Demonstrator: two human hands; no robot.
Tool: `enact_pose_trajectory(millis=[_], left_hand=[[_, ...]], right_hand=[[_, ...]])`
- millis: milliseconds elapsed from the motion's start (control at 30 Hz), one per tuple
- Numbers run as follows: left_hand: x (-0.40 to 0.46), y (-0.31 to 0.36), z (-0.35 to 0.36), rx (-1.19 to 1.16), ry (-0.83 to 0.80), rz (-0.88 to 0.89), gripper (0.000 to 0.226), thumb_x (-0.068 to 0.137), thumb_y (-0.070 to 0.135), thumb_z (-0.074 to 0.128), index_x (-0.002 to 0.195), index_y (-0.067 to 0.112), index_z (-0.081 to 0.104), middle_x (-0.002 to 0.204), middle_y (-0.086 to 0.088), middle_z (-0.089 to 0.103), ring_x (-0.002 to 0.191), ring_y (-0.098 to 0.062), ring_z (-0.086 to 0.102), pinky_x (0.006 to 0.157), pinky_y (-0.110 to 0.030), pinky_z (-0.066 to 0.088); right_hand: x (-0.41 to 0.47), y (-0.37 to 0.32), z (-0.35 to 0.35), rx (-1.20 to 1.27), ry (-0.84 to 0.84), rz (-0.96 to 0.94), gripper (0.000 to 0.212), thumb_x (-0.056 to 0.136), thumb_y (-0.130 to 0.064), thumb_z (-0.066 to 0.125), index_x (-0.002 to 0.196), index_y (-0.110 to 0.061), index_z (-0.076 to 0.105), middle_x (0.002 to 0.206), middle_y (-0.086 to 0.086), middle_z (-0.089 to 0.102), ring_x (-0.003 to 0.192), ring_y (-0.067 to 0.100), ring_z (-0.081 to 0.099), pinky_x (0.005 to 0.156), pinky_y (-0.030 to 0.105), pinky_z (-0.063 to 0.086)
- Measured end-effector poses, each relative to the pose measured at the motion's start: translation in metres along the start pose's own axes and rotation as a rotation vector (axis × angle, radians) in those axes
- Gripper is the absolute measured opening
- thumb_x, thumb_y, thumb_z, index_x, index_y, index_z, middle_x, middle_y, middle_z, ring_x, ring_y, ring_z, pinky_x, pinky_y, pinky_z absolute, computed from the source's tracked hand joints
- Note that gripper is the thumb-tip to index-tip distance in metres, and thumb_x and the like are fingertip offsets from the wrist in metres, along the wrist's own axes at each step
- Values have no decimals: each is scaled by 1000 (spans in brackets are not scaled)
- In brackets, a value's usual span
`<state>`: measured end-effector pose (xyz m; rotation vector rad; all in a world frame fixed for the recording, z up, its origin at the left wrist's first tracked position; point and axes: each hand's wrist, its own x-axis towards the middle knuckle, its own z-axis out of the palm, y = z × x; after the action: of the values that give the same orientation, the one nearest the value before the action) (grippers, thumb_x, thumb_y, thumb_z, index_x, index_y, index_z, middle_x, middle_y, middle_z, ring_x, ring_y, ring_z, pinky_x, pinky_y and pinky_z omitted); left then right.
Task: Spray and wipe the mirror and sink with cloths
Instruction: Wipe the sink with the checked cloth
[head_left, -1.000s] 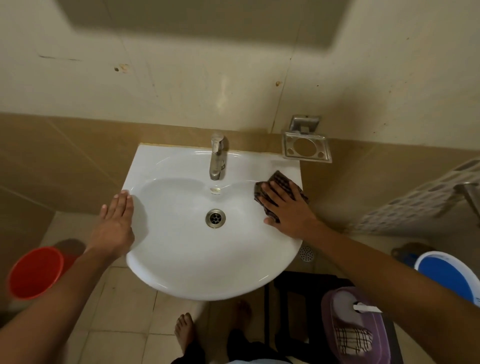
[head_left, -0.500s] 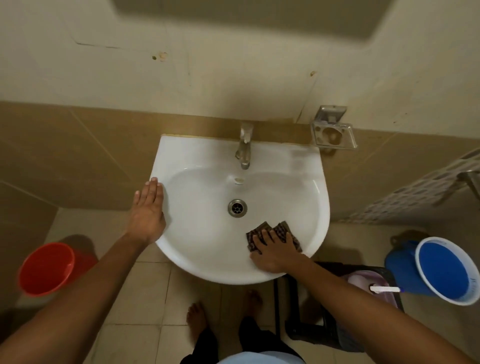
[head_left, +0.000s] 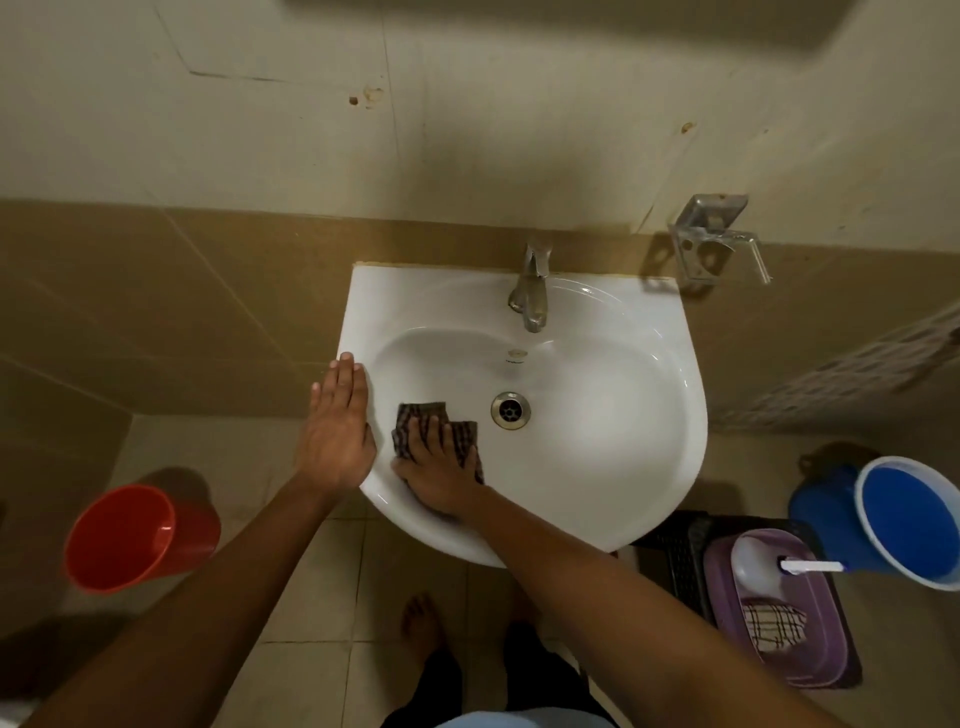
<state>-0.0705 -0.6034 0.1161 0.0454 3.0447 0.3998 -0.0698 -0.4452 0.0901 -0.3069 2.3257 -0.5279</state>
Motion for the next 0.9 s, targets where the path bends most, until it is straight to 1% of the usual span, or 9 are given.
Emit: enact_pose_trajectory(millis=[200,300,367,467,567,667,767,833,900], left_hand=[[0,-4,5,4,22,18,75,82,12,29,154,-2,13,163,-20,7,151,-34,4,121,-49,6],[1,-4,5,14,22,11,73,85,11,34,154,-1,14,163,-20,8,151,-34,6,121,-50,9],[2,-3,4,8,25,5,73,88,6,44,154,-1,14,163,-19,8,151,-34,6,121,-51,10],[2,0,2,-15,26,-10,79,86,0,53,154,-1,14,163,-18,7,151,-33,5,121,-49,8],[2,1,2,-19,17,-16,78,87,1,52,155,0,13,164,-17,6,152,-31,3,121,-47,6],[2,-2,5,-18,16,-15,73,90,7,43,155,2,11,164,-15,4,152,-29,1,121,-47,6],[2,-5,8,-23,19,-7,73,87,15,31,156,3,10,164,-15,4,152,-30,1,121,-49,8],[3,-5,8,-26,23,-4,73,87,16,30,156,3,9,165,-14,3,152,-29,0,121,-50,9],[3,-5,8,-37,28,2,74,86,14,31,156,3,10,165,-14,3,152,-29,1,121,-49,9]], right_hand=[[-6,49,0,-181,2,-154,63,104,-53,23,158,-31,-1,167,5,-7,153,29,-6,119,58,-1],[-12,101,-14,-299,16,-98,83,84,-77,-4,157,-38,-1,168,1,-5,154,25,-4,118,57,-2],[-17,136,-28,-362,50,-31,90,77,-77,-10,157,-39,0,168,0,-4,154,24,-4,117,60,-4],[-17,177,-51,-391,250,81,80,83,-59,4,158,-31,17,167,7,10,154,30,7,115,65,-5],[-10,189,-57,-308,460,252,69,91,-42,38,155,-17,31,162,13,26,150,34,24,114,66,-4],[8,164,-58,-69,650,410,70,96,-33,38,158,-11,14,166,10,13,153,28,14,116,58,-12],[34,129,-66,225,718,575,70,99,-38,29,158,-9,5,167,11,5,154,27,6,118,64,-3],[45,124,-62,219,712,608,80,98,-44,41,157,-6,1,166,14,1,154,29,0,116,67,-6],[41,130,-51,71,654,540,90,95,-43,49,157,-5,-3,166,14,-6,153,30,-7,108,62,-26]])
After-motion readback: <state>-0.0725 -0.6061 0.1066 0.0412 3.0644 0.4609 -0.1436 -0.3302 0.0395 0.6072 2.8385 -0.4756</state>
